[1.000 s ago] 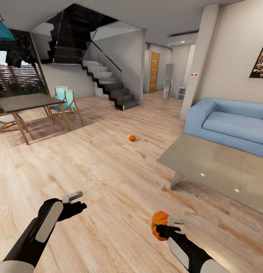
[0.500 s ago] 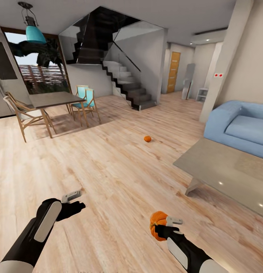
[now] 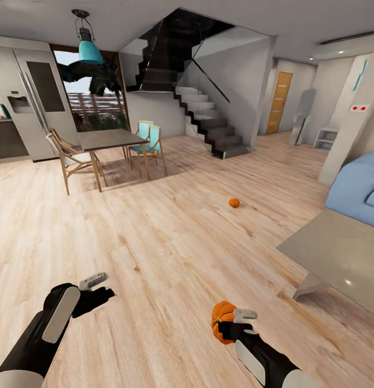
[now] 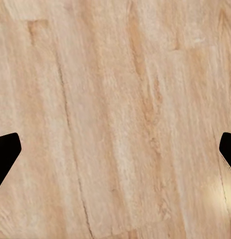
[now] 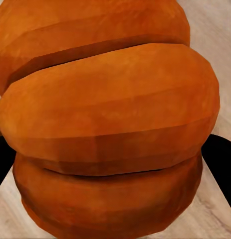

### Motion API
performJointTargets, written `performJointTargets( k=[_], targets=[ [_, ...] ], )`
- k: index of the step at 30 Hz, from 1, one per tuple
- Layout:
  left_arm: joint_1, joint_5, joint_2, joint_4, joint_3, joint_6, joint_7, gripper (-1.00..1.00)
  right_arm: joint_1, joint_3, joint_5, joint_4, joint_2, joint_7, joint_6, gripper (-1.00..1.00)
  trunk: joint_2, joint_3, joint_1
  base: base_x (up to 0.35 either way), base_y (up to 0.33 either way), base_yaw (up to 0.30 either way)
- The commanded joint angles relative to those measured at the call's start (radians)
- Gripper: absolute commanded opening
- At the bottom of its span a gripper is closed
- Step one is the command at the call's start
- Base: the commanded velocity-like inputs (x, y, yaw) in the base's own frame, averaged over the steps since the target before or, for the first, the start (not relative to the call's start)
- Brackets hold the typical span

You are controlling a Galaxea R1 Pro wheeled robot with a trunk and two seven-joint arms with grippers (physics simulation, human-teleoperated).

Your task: Place each of the two pumpkins and all three candles from the living room inside a cabinet in the living room (use any cabinet), then make sure every cabinet is closed, and position the cauldron so it is next to a table in the living room.

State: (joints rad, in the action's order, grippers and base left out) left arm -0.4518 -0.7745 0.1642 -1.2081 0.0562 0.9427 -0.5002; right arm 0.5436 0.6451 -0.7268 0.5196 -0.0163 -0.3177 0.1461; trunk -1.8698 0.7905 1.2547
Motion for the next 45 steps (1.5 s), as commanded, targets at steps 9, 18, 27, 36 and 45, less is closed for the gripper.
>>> performJointTargets(
  k=[9,18,27,36,45],
  targets=[
    [-0.001,-0.011,-0.003,0.007,0.011,0.002,-0.009,1.0,0.001,0.008,-0.003,0.003,-0.002,-0.004,0.004,-1.0,0.0,0.001,0.0,0.334,0.0,0.25],
    [-0.001,-0.012,-0.004,0.007,0.011,0.002,-0.01,1.0,0.001,0.008,-0.003,0.004,-0.002,-0.003,0.004,-1.0,0.0,0.001,0.0,0.335,0.0,0.14],
    [-0.001,-0.012,-0.003,0.007,0.011,0.002,-0.01,1.0,0.001,0.008,-0.003,0.004,-0.002,-0.003,0.004,-1.0,0.0,0.001,0.0,0.335,0.0,0.275],
    [-0.001,-0.012,-0.002,0.007,0.011,0.002,-0.01,1.0,0.001,0.008,-0.003,0.004,-0.002,-0.003,0.003,-1.0,0.0,0.001,0.0,0.335,0.0,0.043],
    [-0.001,-0.012,-0.003,0.007,0.011,0.002,-0.01,1.0,0.001,0.008,-0.003,0.004,-0.002,-0.003,0.003,-1.0,0.0,0.001,0.0,0.335,0.0,0.009]
  ],
)
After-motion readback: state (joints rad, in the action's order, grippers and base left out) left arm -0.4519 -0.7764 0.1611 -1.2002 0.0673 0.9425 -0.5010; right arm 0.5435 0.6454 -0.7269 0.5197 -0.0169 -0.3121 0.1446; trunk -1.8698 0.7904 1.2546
